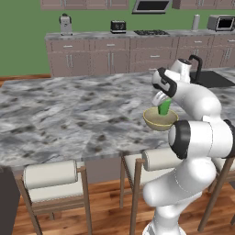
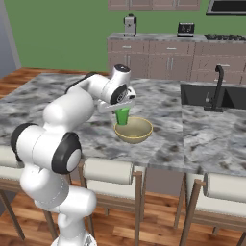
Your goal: Place the cup inside the bowl on the dining table and move the bowl to any counter.
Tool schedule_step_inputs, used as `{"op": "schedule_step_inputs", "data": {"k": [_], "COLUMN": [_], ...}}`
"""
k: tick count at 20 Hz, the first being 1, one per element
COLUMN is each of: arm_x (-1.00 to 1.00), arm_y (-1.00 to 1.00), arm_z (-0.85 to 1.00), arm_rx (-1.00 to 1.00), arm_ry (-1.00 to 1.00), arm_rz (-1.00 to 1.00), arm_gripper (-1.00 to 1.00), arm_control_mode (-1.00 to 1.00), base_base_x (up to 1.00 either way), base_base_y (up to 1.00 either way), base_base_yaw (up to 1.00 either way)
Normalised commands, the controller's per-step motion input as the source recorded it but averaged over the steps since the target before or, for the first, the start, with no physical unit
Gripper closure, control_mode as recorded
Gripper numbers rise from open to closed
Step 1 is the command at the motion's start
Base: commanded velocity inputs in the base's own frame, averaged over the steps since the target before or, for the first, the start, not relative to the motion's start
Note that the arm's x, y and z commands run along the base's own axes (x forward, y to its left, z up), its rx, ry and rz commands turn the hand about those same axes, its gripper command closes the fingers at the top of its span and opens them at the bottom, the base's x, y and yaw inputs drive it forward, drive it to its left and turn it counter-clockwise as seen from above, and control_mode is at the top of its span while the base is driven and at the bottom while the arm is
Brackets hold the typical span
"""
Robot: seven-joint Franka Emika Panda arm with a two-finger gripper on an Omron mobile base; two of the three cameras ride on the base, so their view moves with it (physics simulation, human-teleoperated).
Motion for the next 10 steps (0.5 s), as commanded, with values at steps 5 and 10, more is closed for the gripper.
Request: {"op": "schedule_step_inputs", "data": {"k": [5,10], "arm_x": [0.0,0.01], "arm_y": [-0.04,0.0], "arm_z": [0.0,0.0], "arm_rx": [0.0,0.0], "arm_ry": [0.0,0.0], "arm_rz": [-0.01,-0.05], "arm_gripper": [1.0,1.0], "arm_control_mode": [-1.0,-1.0], "base_base_x": [0.0,0.0], "base_base_y": [0.0,0.0], "base_base_yaw": [0.0,0.0]}}
